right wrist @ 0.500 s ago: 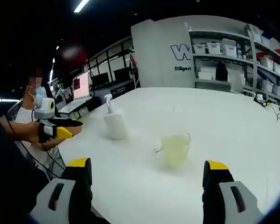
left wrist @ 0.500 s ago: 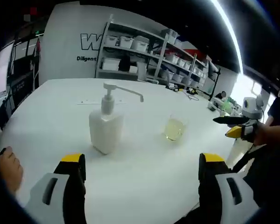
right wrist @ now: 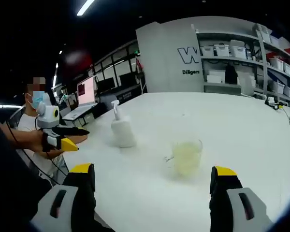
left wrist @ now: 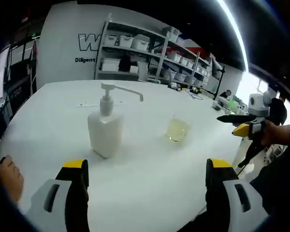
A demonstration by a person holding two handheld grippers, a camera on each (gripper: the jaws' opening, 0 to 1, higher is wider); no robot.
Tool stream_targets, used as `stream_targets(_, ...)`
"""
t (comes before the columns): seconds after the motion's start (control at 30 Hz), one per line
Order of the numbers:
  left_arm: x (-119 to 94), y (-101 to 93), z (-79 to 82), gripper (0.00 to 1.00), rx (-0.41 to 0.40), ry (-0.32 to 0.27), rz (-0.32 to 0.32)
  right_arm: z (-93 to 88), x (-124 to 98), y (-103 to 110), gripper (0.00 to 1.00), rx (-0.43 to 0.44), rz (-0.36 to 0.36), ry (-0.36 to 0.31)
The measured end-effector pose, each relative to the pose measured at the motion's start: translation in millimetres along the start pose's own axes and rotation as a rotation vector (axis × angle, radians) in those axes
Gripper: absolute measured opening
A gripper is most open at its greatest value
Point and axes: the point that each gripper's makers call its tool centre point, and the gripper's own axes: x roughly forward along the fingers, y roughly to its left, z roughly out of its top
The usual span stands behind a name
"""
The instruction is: Hold the bottle steady, press the pump all the way down and release, and repeat the specified number of times to dispense into the cup
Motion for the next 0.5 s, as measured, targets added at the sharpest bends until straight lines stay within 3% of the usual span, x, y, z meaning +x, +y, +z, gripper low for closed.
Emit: stream_targets(0.5,-2.8,11.5,4.8,0.98,-0.051,-0.036,0.029,-2.0,2.2,-2.7,0.99,0.002,-0.016,0.015)
